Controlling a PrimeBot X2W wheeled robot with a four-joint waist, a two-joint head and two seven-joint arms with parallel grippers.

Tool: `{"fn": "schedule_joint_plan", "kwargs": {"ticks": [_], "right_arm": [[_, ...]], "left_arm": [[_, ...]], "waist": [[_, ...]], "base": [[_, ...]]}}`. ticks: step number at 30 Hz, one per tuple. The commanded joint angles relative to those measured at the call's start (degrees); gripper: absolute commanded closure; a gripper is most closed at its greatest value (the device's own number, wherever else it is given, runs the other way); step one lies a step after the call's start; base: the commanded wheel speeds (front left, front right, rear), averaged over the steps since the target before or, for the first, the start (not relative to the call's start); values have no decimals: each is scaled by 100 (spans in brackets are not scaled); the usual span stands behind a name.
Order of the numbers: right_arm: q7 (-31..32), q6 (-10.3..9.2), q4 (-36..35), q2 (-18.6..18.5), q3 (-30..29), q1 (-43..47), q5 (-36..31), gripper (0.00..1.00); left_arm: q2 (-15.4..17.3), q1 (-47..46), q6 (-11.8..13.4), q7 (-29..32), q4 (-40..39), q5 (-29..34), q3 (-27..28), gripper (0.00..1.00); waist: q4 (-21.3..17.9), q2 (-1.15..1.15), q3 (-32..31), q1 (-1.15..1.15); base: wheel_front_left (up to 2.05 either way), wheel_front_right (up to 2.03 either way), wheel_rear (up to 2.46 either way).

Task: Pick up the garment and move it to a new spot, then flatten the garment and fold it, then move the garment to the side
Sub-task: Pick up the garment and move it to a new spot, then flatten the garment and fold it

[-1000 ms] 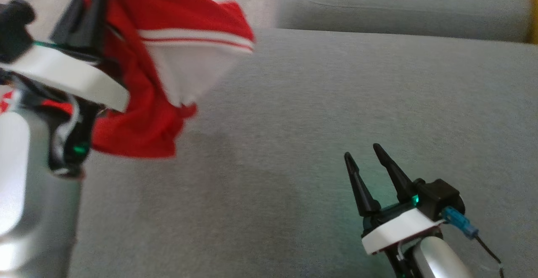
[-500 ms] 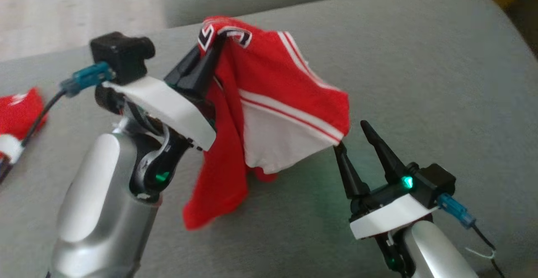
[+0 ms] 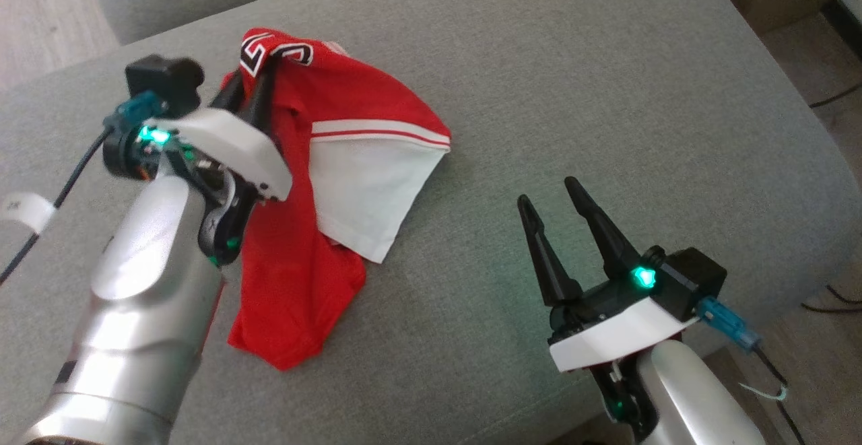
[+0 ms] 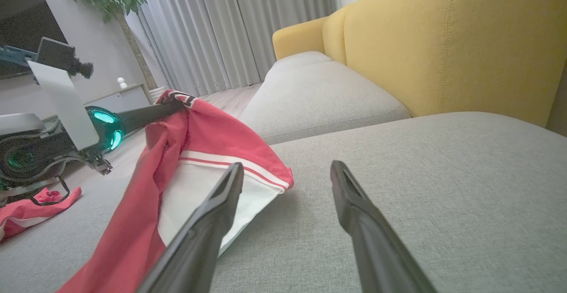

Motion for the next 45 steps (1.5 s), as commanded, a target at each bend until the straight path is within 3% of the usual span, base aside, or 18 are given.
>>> {"fn": "schedule_joint_plan", "kwargs": {"ticks": [1,7,10,12,15,26,35,45], "right_arm": [[-63,-5,-194,85,119,-182,29,0],[-63,-5,-181,86,-69,-85,-90,0],[-63,-5,-179,86,-361,43,-382,0],[-63,-5,-180,86,-560,122,-591,0],[-63,-5,-191,28,-846,259,-862,0],[-63,-5,-298,-185,-1756,744,-1358,0],[-63,-5,-213,-90,-2153,1068,-1486,0],[-63,-5,37,14,-2156,1250,-1476,0]], "left_arm": [[165,-298,-28,-148,-2,6,125,0],[198,-283,-28,-1159,743,69,-89,0],[105,43,180,-1919,932,200,-50,0],[23,323,270,-2062,895,225,-7,0],[-98,842,364,-2130,622,273,91,0],[-362,3181,616,-2139,-1587,1005,981,0],[-662,4121,454,-2139,-2116,1475,1622,0],[-839,4684,238,-2139,-2262,1812,2210,0]], "waist": [[-40,0,22,-1],[160,0,-140,-1],[480,0,-328,-1],[677,0,-448,-1],[1008,0,-608,-1],[2015,0,-889,-1],[2448,0,-1002,-1],[2531,0,-1139,-1]], "base": [[0,0,0],[0,0,0],[0,0,0],[0,0,0],[0,0,0],[0,0,0],[0,0,0],[0,0,0]]}}
